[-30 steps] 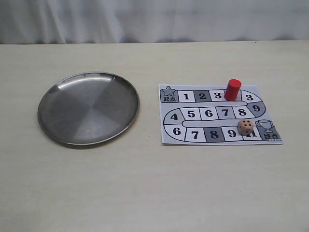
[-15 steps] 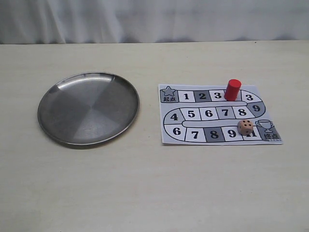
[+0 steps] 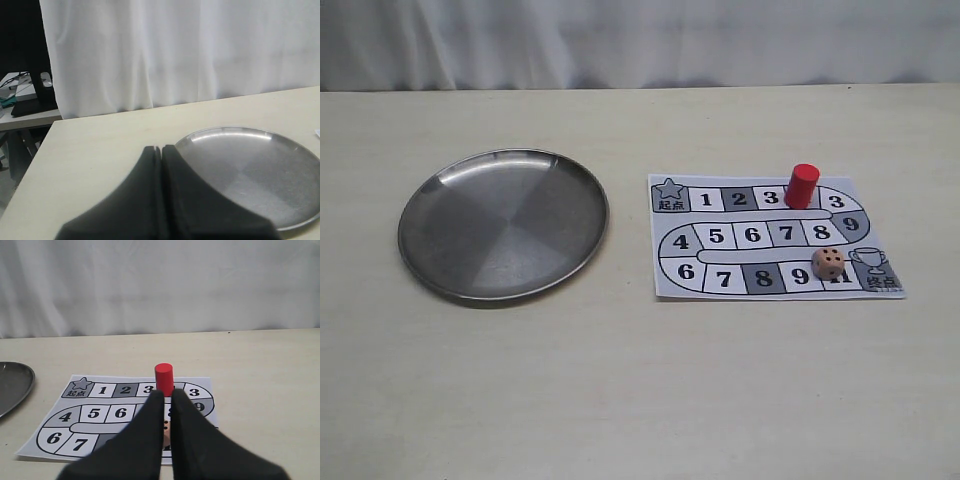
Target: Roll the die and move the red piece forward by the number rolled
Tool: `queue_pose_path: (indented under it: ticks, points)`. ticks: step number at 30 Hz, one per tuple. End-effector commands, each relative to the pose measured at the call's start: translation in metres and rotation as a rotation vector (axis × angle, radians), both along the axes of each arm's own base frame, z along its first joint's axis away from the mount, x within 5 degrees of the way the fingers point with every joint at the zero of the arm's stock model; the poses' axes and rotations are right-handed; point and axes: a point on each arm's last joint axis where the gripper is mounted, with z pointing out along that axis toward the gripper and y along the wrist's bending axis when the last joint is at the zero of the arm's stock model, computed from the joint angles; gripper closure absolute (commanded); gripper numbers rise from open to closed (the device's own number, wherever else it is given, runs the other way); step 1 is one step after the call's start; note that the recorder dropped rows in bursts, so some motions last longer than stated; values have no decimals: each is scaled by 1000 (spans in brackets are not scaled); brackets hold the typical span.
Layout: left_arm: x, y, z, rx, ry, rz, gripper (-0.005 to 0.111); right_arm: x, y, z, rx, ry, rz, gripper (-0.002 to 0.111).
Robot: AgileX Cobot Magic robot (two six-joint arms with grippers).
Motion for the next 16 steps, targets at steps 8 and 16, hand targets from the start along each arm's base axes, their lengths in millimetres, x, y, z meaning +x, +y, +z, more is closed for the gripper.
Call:
queue_pose_path:
  ticks: [8,16]
  points:
    - [0,0,0,-1,-10,2,107,0,0,-1,14,0,-4,104]
    - [0,0,0,-1,-10,2,107,0,0,-1,14,0,-4,104]
